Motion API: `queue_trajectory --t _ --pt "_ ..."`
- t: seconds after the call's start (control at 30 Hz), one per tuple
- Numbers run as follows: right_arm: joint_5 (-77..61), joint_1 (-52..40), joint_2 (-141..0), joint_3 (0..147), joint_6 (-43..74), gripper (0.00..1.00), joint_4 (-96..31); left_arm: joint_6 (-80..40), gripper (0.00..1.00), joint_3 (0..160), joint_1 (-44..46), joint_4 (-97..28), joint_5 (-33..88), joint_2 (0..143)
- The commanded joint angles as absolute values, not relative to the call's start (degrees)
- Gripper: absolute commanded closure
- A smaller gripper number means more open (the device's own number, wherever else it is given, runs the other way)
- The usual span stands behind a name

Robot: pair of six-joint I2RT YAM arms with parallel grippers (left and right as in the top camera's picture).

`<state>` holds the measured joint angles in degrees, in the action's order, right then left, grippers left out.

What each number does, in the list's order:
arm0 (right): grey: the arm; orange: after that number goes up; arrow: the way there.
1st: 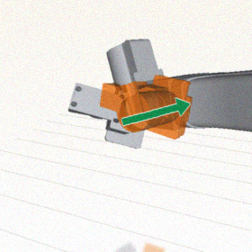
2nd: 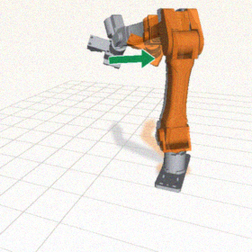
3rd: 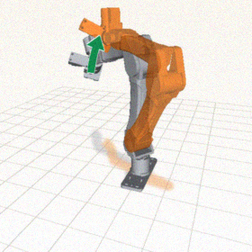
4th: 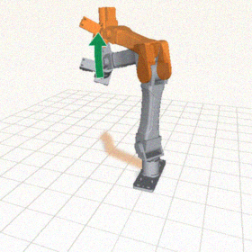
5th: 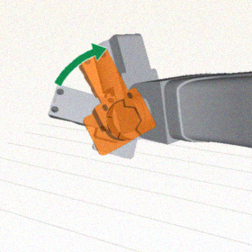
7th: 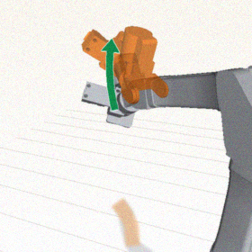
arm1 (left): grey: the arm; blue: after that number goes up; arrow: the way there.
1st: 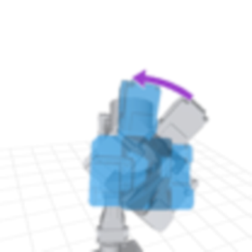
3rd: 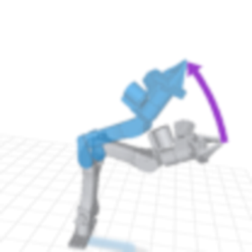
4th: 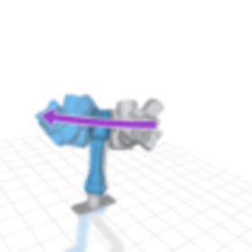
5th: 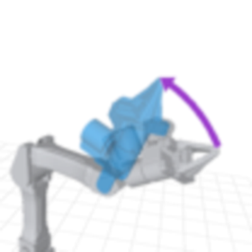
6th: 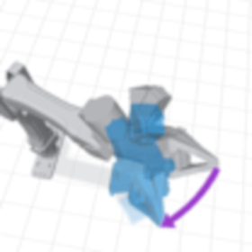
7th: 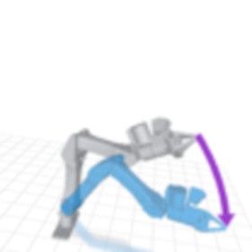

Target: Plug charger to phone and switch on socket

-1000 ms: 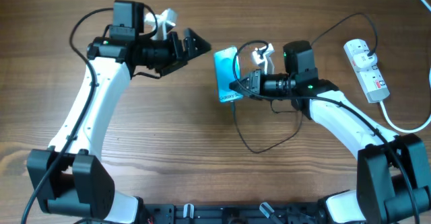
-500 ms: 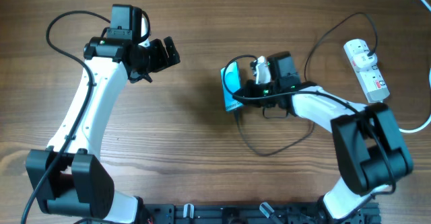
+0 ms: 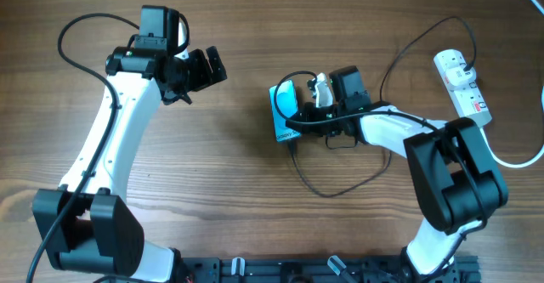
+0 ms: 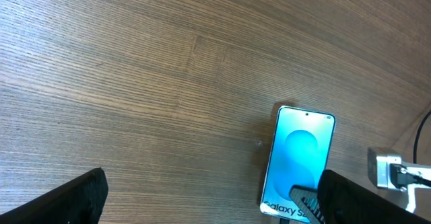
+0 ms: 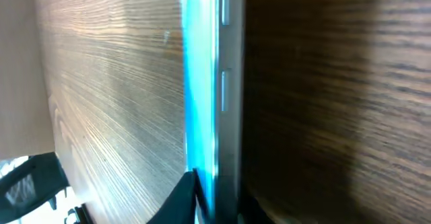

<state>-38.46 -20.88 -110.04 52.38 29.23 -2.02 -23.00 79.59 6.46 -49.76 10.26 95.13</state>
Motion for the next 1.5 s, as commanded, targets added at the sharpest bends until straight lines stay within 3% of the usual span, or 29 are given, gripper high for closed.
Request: queue_trajectory --t 0.0,0.1,0.33,0.4,0.5,0.6,0.73,0.97,1.13,1.2,1.47 --pt "-33.8 -21.5 -112.9 51.0 28.5 0.71 -3.1 -22.9 0.00 79.3 6.3 -49.8 9.3 94.8" --pt "-33.8 -21.5 -112.9 51.0 28.5 0.59 -3.1 -22.9 0.00 79.3 6.3 -49.8 9.3 94.8" --pt "-31.4 -20.8 -111.2 53.3 28.7 0.47 -5.4 -22.9 0.00 79.3 6.3 -49.8 9.3 94.8" --pt "-31.2 -20.4 -109.8 55.9 28.7 0.44 -9.1 -22.9 0.00 79.3 6.3 -49.8 9.3 94.8" --pt "-26.5 -20.2 -107.4 61.5 28.1 0.32 -19.6 -22.9 0.00 79.3 6.3 -49.8 9.3 94.8" --pt "-20.7 -20.2 -106.0 67.4 22.0 0.27 -31.7 -22.9 0.00 79.3 6.3 -49.8 9.3 94.8" --pt "-18.7 -20.2 -105.9 70.0 16.3 0.20 -38.6 -22.9 0.00 79.3 6.3 -49.8 9.3 94.8" --pt "-13.3 -20.2 -105.9 73.8 14.8 0.17 -42.9 -22.9 0.00 79.3 6.3 -49.8 9.3 94.8" --pt "-7.8 -20.2 -105.9 82.9 12.3 0.08 -49.4 -22.9 0.00 79.3 6.3 -49.8 9.3 94.8" --pt "-7.9 -20.2 -105.8 83.9 12.0 0.01 -51.1 -22.9 0.00 79.3 6.3 -49.8 9.3 94.8" --pt "-1.1 -14.8 -100.9 83.9 21.1 0.00 -57.0 -22.9 0.00 79.3 6.2 -49.8 9.3 94.8"
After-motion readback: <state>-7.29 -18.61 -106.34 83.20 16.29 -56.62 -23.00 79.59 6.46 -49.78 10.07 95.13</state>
